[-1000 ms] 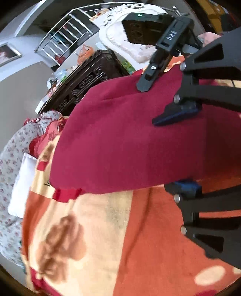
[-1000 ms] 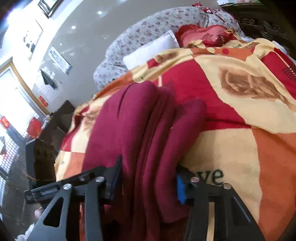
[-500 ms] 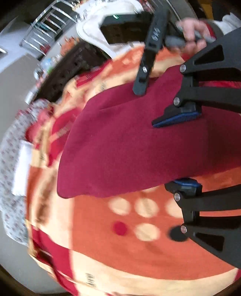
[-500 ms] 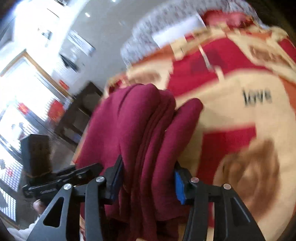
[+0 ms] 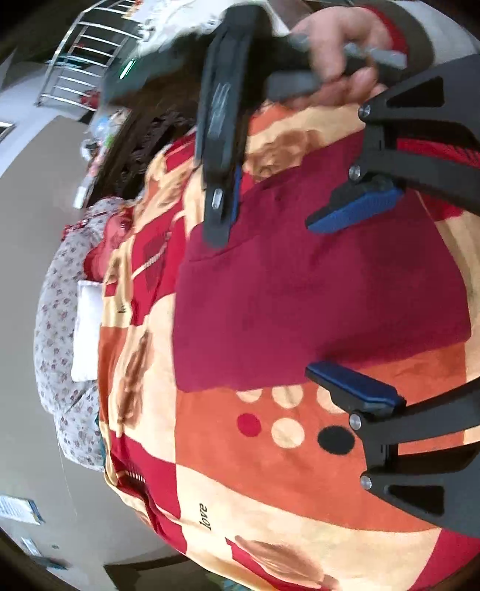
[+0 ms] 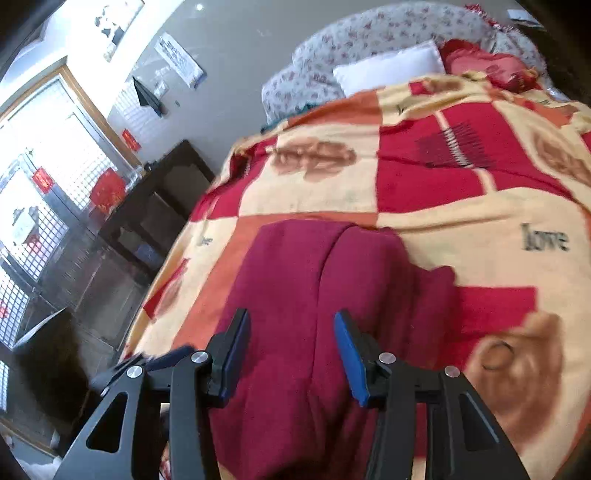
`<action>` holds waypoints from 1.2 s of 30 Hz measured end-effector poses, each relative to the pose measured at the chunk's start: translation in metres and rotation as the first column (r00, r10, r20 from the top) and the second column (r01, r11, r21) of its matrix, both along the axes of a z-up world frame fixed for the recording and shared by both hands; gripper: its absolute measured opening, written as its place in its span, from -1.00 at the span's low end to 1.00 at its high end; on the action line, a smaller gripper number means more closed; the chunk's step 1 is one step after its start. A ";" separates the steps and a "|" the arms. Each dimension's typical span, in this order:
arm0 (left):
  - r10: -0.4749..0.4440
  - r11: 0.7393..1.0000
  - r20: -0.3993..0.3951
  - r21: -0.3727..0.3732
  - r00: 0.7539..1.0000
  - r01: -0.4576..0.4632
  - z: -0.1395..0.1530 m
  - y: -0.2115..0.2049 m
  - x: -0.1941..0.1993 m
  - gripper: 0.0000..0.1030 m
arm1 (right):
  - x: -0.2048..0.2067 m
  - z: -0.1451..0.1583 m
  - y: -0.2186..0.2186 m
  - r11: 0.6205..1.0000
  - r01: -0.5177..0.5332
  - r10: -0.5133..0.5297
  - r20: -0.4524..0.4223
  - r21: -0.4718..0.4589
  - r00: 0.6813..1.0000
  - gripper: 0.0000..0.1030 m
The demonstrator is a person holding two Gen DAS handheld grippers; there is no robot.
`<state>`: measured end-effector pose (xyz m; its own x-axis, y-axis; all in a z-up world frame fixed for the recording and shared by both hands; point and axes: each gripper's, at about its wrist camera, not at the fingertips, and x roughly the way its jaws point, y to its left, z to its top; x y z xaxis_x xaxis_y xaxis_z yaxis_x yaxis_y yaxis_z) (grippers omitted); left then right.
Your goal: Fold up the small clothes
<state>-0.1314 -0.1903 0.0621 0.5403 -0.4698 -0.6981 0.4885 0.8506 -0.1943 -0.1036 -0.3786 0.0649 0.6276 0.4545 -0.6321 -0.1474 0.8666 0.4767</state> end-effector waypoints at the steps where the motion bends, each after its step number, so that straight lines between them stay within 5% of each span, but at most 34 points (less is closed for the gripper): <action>1: 0.000 1.000 0.002 0.018 1.000 0.000 -0.003 -0.002 0.001 0.39 | 0.014 -0.009 0.002 0.998 0.019 -0.020 -0.029 -0.052 0.999 -0.12; 3: 0.009 0.999 0.019 0.051 1.000 -0.010 -0.008 -0.007 0.003 0.40 | 0.027 -0.018 0.002 0.988 0.059 -0.067 -0.051 -0.141 0.996 -0.60; 6: 0.013 0.999 0.007 0.051 1.000 -0.014 -0.016 -0.008 0.006 0.48 | 0.052 -0.036 -0.015 0.980 0.114 -0.130 -0.087 -0.165 0.988 -0.80; 10: 0.031 0.998 -0.001 0.057 1.000 -0.031 -0.020 -0.009 0.010 0.51 | 0.052 -0.038 -0.026 0.986 0.106 -0.119 -0.101 -0.126 0.988 -0.81; 18: 0.054 0.997 -0.008 0.061 0.999 -0.053 -0.024 -0.006 0.009 0.52 | -0.013 0.001 0.004 0.984 0.000 -0.003 -0.015 -0.180 1.000 -0.66; 25: 0.062 0.995 0.019 0.081 0.998 -0.063 -0.019 -0.004 -0.004 0.52 | -0.042 -0.029 0.018 0.938 -0.029 0.013 -0.050 -0.345 0.999 -0.58; 29: 0.082 0.991 0.064 0.101 0.995 -0.088 -0.013 -0.004 -0.011 0.52 | -0.045 -0.037 0.008 0.950 0.005 -0.016 -0.034 -0.312 0.999 -0.56; 32: 0.116 0.988 0.100 0.093 0.988 -0.126 -0.008 0.000 -0.014 0.53 | -0.058 -0.024 0.009 0.958 0.044 -0.044 0.007 -0.282 0.999 -0.46; 34: 0.140 0.986 0.104 0.077 0.985 -0.148 -0.005 0.004 -0.013 0.56 | -0.072 -0.014 0.011 0.962 0.068 -0.059 0.043 -0.264 0.997 -0.16; 36: 0.173 0.981 0.108 0.064 0.979 -0.181 -0.003 0.007 -0.011 0.56 | -0.081 -0.005 0.015 0.958 0.095 -0.075 0.083 -0.270 0.994 0.42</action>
